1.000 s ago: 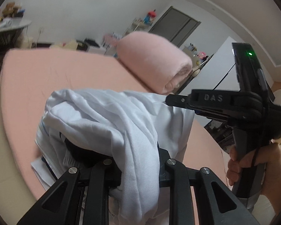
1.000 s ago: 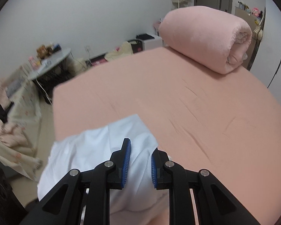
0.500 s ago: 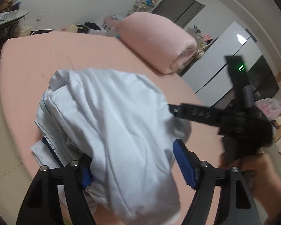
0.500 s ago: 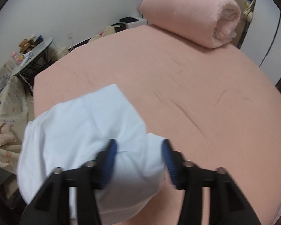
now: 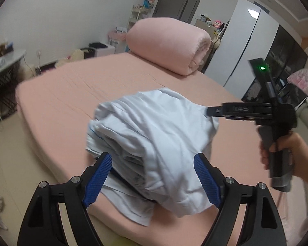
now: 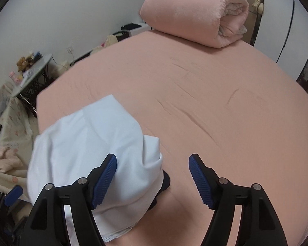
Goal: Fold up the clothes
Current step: 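Lower the shirt bundle onto the bed and open both grippers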
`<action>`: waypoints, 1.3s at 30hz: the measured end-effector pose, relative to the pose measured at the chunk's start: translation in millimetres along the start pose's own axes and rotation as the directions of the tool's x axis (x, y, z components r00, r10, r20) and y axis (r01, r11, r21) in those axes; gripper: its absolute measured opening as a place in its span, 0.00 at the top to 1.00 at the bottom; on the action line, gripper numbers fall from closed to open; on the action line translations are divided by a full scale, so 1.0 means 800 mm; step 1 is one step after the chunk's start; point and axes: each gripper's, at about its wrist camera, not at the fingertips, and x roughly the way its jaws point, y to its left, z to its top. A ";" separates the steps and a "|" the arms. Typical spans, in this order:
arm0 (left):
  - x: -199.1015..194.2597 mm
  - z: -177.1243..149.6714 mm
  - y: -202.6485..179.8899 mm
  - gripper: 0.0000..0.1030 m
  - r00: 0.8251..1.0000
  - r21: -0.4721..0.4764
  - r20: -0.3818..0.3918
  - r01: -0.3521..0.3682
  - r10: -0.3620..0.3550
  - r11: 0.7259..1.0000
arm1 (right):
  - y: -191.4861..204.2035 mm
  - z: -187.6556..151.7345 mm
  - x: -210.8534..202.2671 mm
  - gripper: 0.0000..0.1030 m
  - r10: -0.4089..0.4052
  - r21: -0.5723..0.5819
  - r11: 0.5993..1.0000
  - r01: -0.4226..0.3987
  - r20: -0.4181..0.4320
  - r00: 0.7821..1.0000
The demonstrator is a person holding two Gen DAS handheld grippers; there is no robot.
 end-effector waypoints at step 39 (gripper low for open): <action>0.057 -0.003 0.044 0.20 0.990 0.007 -0.054 -0.132 0.133 0.991 | 0.053 -0.087 -0.011 0.30 -0.026 -0.077 0.997 0.031 0.070 0.997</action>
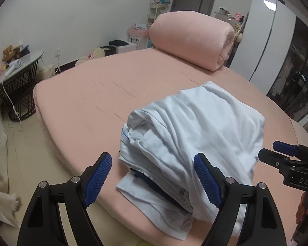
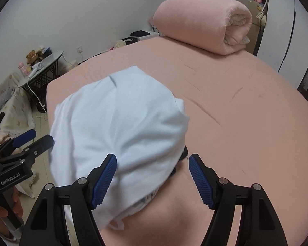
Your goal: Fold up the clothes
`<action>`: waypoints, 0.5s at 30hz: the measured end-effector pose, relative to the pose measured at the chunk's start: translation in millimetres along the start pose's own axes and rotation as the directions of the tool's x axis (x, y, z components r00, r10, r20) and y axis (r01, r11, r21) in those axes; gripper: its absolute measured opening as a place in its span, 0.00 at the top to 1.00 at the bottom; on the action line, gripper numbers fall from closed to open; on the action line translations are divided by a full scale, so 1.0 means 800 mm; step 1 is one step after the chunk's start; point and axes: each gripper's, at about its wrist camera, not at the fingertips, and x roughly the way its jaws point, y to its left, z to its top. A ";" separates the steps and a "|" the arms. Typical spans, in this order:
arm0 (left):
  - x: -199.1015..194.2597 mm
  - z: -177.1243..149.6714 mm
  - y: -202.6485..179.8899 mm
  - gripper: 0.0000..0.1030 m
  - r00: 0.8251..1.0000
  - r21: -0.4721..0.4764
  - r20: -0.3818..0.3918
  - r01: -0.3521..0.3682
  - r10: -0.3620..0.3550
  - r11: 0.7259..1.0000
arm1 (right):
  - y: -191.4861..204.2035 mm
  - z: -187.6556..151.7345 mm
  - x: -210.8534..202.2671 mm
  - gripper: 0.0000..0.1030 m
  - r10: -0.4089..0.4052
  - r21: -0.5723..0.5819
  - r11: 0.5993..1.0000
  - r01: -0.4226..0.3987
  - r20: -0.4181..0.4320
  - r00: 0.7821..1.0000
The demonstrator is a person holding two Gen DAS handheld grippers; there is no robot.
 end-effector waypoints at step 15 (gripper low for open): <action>-0.123 -0.046 -0.065 0.20 0.989 0.177 0.135 0.033 -0.057 0.984 | 0.020 -0.068 -0.132 0.30 -0.036 -0.187 0.981 0.047 0.059 0.998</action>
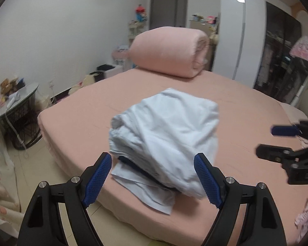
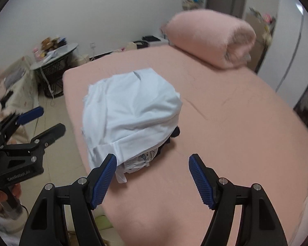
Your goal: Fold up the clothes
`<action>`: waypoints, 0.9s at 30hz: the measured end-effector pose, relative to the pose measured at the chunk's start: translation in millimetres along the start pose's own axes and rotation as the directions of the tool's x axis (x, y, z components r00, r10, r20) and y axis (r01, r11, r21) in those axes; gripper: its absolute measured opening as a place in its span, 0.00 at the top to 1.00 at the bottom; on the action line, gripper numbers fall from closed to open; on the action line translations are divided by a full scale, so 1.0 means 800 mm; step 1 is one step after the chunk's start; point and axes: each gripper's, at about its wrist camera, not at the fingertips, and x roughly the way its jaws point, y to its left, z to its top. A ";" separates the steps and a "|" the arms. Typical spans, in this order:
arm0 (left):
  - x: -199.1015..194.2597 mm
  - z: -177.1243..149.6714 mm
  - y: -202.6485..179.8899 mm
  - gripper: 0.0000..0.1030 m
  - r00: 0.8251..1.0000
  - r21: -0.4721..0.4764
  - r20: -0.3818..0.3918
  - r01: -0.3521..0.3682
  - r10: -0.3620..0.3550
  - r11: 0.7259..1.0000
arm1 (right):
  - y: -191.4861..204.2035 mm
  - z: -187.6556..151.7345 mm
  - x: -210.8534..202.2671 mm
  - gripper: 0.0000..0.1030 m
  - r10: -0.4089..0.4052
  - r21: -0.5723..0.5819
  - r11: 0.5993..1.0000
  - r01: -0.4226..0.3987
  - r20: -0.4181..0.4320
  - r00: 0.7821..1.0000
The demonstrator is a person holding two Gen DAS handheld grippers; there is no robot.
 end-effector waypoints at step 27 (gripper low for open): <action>-0.167 -0.019 -0.074 0.15 0.990 0.056 0.130 0.051 -0.057 0.997 | 0.055 -0.080 -0.137 0.25 -0.117 -0.060 0.991 0.117 0.007 0.993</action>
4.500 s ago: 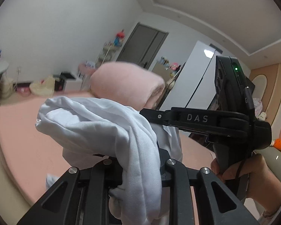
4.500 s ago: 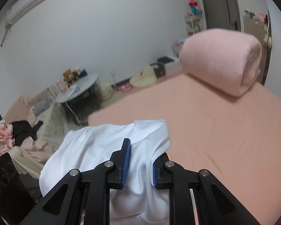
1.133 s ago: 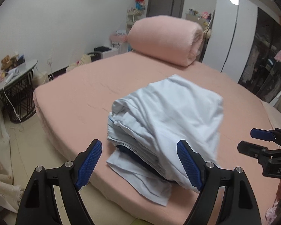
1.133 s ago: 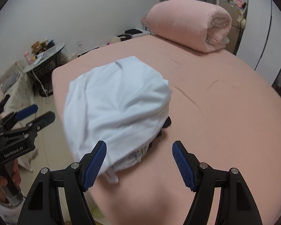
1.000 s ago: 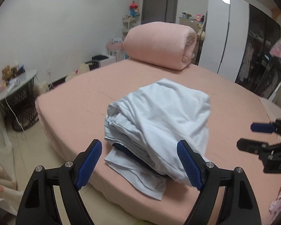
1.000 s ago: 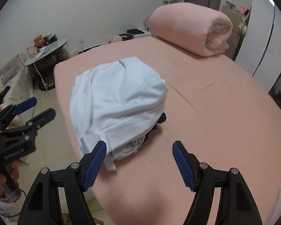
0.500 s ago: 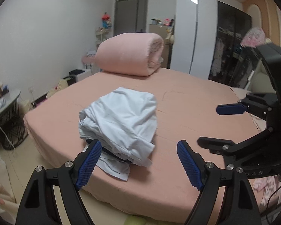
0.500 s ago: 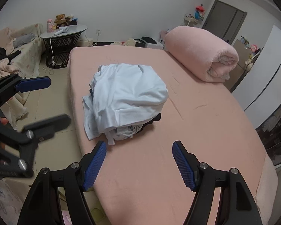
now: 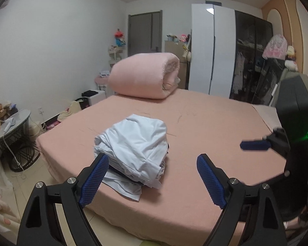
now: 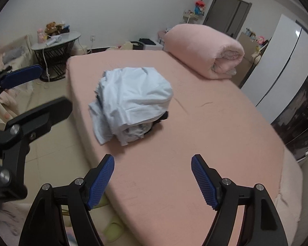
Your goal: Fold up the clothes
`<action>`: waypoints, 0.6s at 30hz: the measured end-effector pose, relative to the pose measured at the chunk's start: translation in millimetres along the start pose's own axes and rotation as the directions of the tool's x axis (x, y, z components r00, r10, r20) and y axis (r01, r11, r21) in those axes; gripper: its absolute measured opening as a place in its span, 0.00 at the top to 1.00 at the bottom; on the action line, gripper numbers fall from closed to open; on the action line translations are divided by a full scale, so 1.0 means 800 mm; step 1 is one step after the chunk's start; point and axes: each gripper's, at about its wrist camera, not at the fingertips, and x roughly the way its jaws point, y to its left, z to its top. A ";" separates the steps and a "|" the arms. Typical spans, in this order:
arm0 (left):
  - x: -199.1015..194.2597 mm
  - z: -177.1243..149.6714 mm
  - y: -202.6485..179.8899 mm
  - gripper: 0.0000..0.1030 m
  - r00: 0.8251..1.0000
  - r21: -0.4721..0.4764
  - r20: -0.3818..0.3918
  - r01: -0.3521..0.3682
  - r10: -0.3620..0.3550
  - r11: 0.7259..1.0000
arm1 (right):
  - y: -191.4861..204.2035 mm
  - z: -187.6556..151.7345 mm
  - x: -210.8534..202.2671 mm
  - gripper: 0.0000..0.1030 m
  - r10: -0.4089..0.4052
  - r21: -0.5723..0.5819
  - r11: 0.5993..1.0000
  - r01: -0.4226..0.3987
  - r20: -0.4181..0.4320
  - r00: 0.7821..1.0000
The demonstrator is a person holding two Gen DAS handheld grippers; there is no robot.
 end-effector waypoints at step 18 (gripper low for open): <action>0.013 0.000 0.040 0.15 0.989 -0.057 -0.091 -0.119 0.114 0.991 | 0.003 0.006 -0.014 0.25 0.057 0.047 0.997 -0.057 -0.010 0.998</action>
